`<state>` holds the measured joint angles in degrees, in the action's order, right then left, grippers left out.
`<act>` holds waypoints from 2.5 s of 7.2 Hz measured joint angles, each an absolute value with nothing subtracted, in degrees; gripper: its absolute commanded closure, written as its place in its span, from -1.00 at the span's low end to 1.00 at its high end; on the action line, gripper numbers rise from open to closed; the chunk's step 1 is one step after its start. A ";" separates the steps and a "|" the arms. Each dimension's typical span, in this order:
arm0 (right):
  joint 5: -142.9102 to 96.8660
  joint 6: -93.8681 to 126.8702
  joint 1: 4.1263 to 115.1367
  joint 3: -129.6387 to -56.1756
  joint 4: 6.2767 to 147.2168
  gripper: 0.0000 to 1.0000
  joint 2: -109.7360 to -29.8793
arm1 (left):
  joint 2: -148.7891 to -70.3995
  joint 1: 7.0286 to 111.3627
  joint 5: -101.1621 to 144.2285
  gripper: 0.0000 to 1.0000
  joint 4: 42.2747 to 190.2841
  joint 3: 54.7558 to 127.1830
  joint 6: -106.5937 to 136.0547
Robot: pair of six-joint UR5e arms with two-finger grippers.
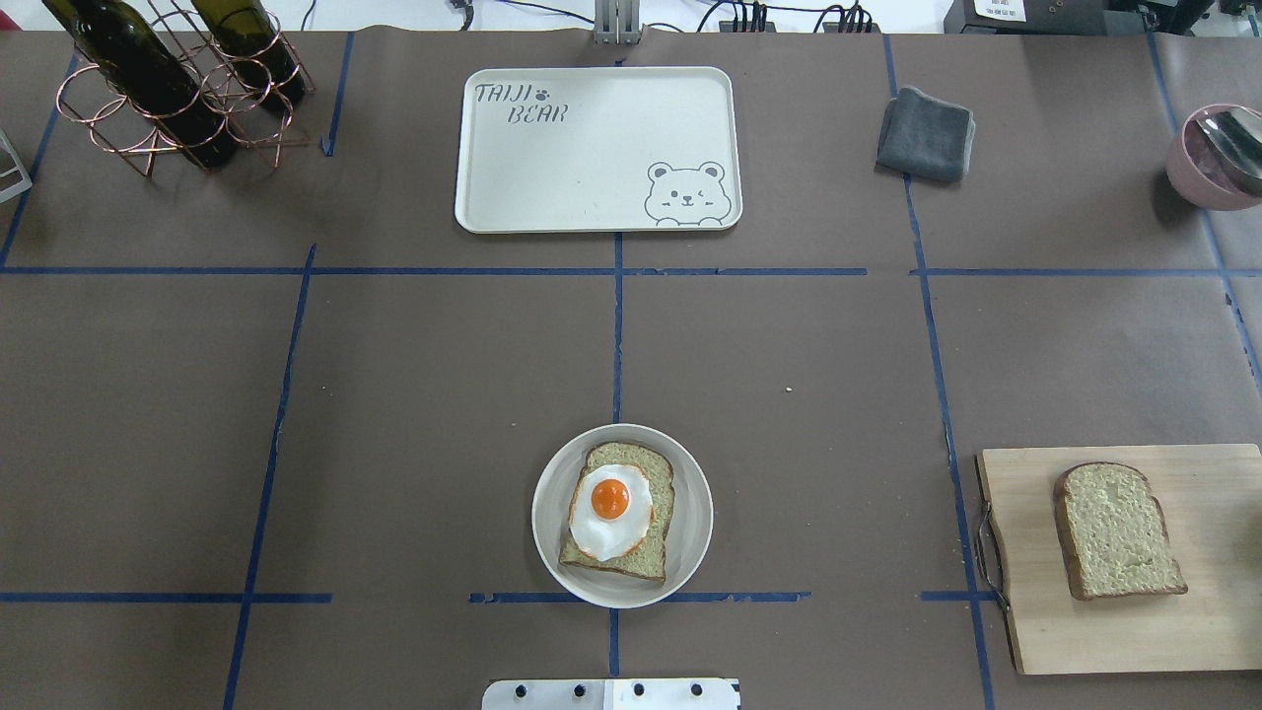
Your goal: Make sandwich and place on tray
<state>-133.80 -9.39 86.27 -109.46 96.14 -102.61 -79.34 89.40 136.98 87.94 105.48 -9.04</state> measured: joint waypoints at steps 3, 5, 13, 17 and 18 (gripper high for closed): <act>-134.50 -3.17 86.15 -113.55 94.03 -1.00 -102.35 | -79.28 89.22 137.18 -1.00 87.83 105.51 -9.05; -135.76 4.60 84.41 -113.84 90.12 -1.00 -102.62 | -79.41 89.15 137.25 -1.00 88.11 105.67 -9.07; -126.12 53.72 54.16 -100.69 33.44 -0.61 -109.80 | -79.72 88.81 137.37 -1.00 88.41 105.04 -9.14; -125.62 56.06 49.49 -98.92 25.44 -0.35 -112.60 | -79.72 88.45 137.37 -1.00 88.42 104.34 -9.14; -125.66 56.04 48.47 -98.89 24.88 -0.23 -113.18 | -79.72 88.38 137.37 -1.00 88.42 104.17 -9.14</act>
